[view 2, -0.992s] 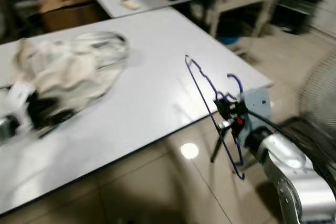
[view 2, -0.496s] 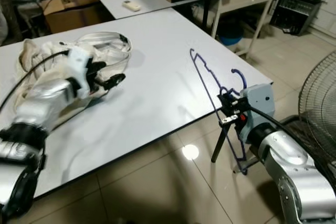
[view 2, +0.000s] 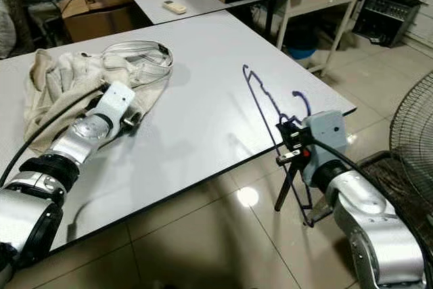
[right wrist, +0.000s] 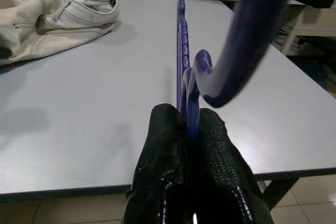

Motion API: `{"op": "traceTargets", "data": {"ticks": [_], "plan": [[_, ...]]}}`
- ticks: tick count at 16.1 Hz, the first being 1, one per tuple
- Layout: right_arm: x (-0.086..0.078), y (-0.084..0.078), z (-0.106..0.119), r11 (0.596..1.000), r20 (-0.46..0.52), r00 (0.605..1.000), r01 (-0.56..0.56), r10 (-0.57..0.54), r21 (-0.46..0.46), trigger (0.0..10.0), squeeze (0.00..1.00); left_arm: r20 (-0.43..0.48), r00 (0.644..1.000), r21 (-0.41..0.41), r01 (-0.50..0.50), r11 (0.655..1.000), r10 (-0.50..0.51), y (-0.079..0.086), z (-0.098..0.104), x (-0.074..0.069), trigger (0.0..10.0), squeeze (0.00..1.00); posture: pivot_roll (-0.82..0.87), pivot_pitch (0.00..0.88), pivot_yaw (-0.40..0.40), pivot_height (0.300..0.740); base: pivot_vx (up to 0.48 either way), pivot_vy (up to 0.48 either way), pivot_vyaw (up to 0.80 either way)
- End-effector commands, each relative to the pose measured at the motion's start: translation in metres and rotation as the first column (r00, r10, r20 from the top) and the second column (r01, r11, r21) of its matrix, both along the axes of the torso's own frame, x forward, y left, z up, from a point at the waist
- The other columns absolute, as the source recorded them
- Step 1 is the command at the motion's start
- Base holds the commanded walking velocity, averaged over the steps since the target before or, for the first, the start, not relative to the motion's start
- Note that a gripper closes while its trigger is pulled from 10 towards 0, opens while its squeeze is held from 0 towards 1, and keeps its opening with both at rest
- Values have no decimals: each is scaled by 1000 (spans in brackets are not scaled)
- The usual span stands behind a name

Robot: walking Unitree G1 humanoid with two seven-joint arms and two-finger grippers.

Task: Hang hanger

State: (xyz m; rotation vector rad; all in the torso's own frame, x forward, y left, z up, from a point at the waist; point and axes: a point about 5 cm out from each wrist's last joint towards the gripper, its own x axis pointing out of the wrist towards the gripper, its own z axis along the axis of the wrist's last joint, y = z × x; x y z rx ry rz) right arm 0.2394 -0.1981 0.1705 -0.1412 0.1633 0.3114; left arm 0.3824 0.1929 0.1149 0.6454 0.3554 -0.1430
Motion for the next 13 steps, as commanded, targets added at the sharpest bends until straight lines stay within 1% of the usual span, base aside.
{"op": "traceTargets", "data": {"ticks": [1, 2, 3, 4, 8, 13], "plan": [[-1, 2, 5, 1000, 25, 1000, -2, 2, -7, 10000, 0, -4, 1000, 35, -3, 999, 3, 0, -2, 0, 10000, 0, -73, 0, 74, 740, 0, 0, 0], [0, 4, 5, 1000, 24, 1000, -8, 8, -6, 10000, 0, -21, 1000, 40, -3, 999, 4, 0, -8, -3, 7020, 0, -73, 0, 73, 740, 0, 0, 0], [0, 4, 5, 1000, 24, 1000, -11, 11, -8, 10000, 0, -32, 999, 42, -5, 999, 7, 0, -11, -4, 824, 0, -76, 0, 72, 740, 0, 0, 0], [0, 4, 5, 1000, 24, 1000, -10, 11, -8, 10000, 0, -31, 999, 49, -8, 999, 9, 0, -12, -5, 0, 0, -76, 0, 72, 740, 0, 0, 0], [-1, 3, 5, 1000, 23, 1000, -7, 7, -12, 10000, 0, -54, 999, 36, 4, 999, -2, -1, -16, -6, 0, 0, -81, 0, 75, 740, 0, 0, 0], [0, 3, 4, 1000, 18, 1000, -3, 3, -16, 10000, 0, -58, 998, 27, 22, 999, -21, -3, -16, -7, 0, 0, -81, 0, 67, 740, 0, 0, 0]]}}
